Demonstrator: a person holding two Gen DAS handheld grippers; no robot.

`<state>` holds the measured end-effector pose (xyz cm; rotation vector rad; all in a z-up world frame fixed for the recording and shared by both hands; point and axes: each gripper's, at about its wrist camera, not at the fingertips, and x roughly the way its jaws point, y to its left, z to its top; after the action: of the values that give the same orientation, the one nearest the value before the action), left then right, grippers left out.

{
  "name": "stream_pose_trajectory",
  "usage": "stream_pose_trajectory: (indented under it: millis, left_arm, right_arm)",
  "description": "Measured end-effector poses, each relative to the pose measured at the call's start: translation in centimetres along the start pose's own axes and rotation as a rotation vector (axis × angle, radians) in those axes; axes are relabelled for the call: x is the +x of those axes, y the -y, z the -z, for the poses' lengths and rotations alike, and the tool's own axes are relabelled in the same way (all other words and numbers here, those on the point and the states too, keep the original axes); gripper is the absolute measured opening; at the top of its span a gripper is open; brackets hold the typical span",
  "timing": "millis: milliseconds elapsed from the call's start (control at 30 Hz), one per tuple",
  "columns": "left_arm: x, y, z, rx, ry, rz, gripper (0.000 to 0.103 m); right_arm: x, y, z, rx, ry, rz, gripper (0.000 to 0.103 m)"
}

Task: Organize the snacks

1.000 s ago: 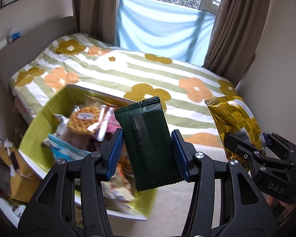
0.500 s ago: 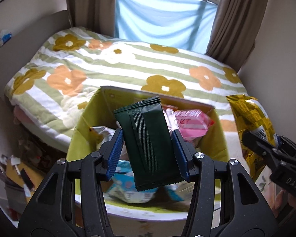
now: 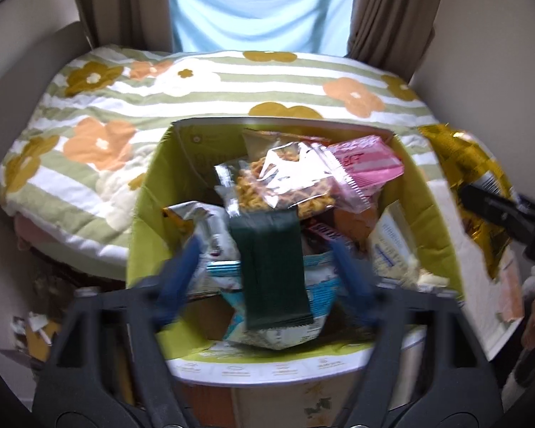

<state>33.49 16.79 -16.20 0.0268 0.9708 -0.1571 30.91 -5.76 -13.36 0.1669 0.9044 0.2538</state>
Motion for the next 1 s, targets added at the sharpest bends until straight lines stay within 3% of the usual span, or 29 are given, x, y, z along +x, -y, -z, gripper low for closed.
stream_pose_trajectory:
  millis: [67,300,500,567,600,633,667,800,1000]
  left_arm:
    - [-0.2,-0.2,0.4,0.021,0.022,-0.029,0.103]
    - [-0.3,-1.8,0.7,-0.027,0.001,0.026,0.103]
    - [-1.3,-2.6,0.8,-0.071,0.023,0.037,0.103]
    - [-1.5,-2.9,0.8,-0.075,0.023,0.031,0.103]
    - [-1.5,-3.0,0.8,-0.078,0.023,0.031,0.103]
    - [-1.6,-3.1,0.8,-0.083,0.023,0.035,0.102]
    - [-1.7,-3.3,0.9,-0.09,0.017,0.047,0.103]
    - [-2.0,-3.8,1.5,-0.121,0.013,0.074,0.102]
    - [-2.0,-3.6,1.8,-0.115,0.012,0.051,0.102]
  right_arm:
    - [0.0,0.0,0.0,0.011,0.005,0.005,0.056]
    - [0.3,0.3,0.6,0.031,-0.009,0.027,0.056]
    - [1.4,0.3,0.3,0.06,-0.043,-0.017,0.058]
    - [1.8,0.2,0.1,0.079,-0.052,-0.035,0.064]
    - [1.8,0.3,0.2,0.093,-0.045,-0.033,0.075]
    - [1.6,0.2,0.2,0.1,-0.035,-0.024,0.093]
    - [1.5,0.2,0.4,0.097,-0.027,-0.013,0.1]
    - [1.4,0.5,0.8,0.084,-0.038,0.032,0.103]
    - [1.2,1.0,1.4,0.122,-0.042,0.021,0.103]
